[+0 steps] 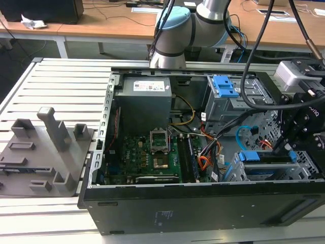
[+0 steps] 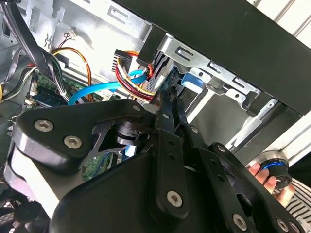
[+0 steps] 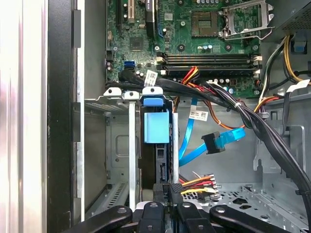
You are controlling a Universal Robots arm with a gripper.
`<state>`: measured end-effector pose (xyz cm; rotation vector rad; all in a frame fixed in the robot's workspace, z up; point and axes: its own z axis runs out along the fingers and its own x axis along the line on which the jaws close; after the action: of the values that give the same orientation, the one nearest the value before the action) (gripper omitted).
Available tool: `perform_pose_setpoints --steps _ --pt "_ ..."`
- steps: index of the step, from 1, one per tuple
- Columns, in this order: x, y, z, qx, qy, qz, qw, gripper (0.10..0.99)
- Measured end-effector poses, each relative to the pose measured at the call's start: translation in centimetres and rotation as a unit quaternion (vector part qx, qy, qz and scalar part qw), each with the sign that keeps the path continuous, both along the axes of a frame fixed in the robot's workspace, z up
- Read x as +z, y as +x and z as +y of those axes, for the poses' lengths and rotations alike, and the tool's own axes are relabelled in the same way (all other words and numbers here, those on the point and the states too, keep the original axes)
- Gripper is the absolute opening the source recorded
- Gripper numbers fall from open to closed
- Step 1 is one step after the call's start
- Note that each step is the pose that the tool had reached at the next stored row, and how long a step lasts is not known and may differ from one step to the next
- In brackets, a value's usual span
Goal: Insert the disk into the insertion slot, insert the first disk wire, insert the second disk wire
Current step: 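Insert the first disk wire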
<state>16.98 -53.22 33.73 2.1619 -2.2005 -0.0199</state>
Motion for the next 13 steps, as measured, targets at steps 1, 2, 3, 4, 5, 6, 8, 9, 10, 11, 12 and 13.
perform_pose_setpoints --steps 1,2,3,4,5,6,8,9,10,11,12,13 --pt "0.00 0.00 0.00 0.000 0.0000 0.0000 1.0000 0.165" --pt "0.00 0.00 0.00 0.000 0.0000 0.0000 1.0000 0.165" --pt "-0.07 0.00 0.00 0.000 0.0009 0.0000 1.0000 0.165" --pt "-0.06 0.00 0.00 0.000 0.0006 0.0000 1.0000 0.173" --pt "0.00 0.01 0.00 0.000 0.0000 0.0000 1.0000 0.239" --pt "0.02 0.01 0.00 0.000 0.0000 0.0000 1.0000 0.239" --pt "0.62 0.01 0.00 0.000 0.0000 0.0000 1.0000 0.239" --pt "1.20 0.01 0.00 0.000 0.0000 0.0000 1.0000 0.239" --pt "1.63 0.01 0.00 0.000 0.0000 0.0000 1.0000 0.239" --pt "2.35 0.00 0.02 0.000 -0.0001 0.0000 1.0000 0.239" --pt "3.09 0.01 0.05 0.000 -0.0002 0.0000 1.0000 0.239" --pt "3.79 0.00 0.06 0.000 -0.0004 -0.0002 1.0000 0.224"
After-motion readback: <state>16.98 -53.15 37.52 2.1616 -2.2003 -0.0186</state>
